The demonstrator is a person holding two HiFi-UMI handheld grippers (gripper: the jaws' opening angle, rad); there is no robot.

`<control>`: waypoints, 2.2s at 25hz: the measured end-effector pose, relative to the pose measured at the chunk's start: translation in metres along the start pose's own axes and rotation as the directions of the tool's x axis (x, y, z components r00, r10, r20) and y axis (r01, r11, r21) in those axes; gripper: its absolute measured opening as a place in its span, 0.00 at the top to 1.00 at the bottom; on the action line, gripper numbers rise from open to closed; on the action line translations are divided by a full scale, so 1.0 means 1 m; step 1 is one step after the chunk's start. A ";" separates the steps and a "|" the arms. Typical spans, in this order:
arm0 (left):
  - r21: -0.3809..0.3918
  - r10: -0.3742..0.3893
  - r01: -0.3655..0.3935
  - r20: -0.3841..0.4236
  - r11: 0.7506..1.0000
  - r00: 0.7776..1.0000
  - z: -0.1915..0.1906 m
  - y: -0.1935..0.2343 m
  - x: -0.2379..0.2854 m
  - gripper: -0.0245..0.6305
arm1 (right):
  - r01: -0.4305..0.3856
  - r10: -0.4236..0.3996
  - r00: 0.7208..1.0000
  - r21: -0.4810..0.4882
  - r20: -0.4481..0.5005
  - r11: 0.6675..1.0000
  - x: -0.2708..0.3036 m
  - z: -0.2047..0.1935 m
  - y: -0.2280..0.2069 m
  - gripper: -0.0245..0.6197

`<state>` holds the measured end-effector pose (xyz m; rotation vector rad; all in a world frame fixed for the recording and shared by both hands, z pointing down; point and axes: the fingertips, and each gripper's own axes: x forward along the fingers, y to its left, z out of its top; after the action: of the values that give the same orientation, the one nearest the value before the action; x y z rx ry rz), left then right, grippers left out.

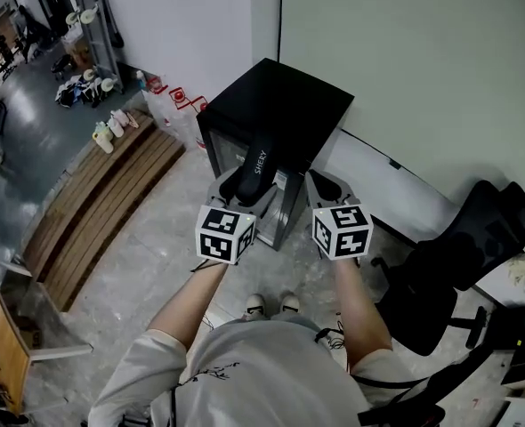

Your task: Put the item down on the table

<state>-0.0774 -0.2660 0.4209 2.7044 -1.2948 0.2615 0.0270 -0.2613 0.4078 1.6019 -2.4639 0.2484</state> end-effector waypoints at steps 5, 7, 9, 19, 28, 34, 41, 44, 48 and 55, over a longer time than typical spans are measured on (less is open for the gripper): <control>0.002 0.018 -0.018 -0.026 1.000 0.999 0.023 0.022 0.053 0.45 | -0.029 0.029 1.000 -0.024 0.002 0.999 0.040 0.031 -0.025 0.96; 0.005 0.030 -0.030 -0.051 1.000 0.998 0.025 0.033 0.077 0.45 | -0.034 0.034 0.999 -0.030 0.005 0.999 0.057 0.039 -0.034 0.96; 0.005 0.042 -0.041 -0.079 0.999 0.996 0.023 0.046 0.100 0.45 | -0.041 0.041 0.999 -0.034 0.001 0.999 0.072 0.042 -0.041 0.96; 0.011 0.051 -0.050 -0.195 0.999 0.979 -0.002 0.073 0.166 0.45 | -0.075 0.074 0.997 -0.011 -0.033 0.997 0.118 0.029 -0.062 0.96; 0.057 0.045 -0.032 -0.256 0.998 0.966 -0.015 0.073 0.187 0.45 | -0.085 0.085 0.996 0.000 -0.039 0.996 0.133 0.024 -0.073 0.96; 0.075 0.047 -0.027 -0.287 0.997 0.957 -0.024 0.075 0.193 0.45 | -0.091 0.091 0.995 0.006 -0.044 0.996 0.140 0.022 -0.076 0.96; 0.088 0.057 -0.032 -0.299 0.996 0.952 -0.030 0.078 0.201 0.45 | -0.091 0.091 0.994 0.000 -0.053 0.996 0.146 0.019 -0.081 0.96; 0.085 0.068 -0.045 -0.298 0.995 0.952 -0.035 0.080 0.204 0.45 | -0.094 0.094 0.994 -0.001 -0.055 0.996 0.147 0.017 -0.082 0.96; 0.089 0.072 -0.049 -0.282 0.995 0.957 -0.033 0.081 0.206 0.45 | -0.095 0.095 0.994 -0.001 -0.058 0.995 0.146 0.016 -0.084 0.96; 0.095 0.089 -0.065 -0.277 0.993 0.957 -0.039 0.082 0.211 0.41 | -0.105 0.104 0.992 -0.007 -0.069 0.994 0.144 0.011 -0.084 0.96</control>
<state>-0.0156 -0.4693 0.5074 2.5647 -1.3311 0.6964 0.0457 -0.4244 0.4357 1.4377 -2.4953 0.2996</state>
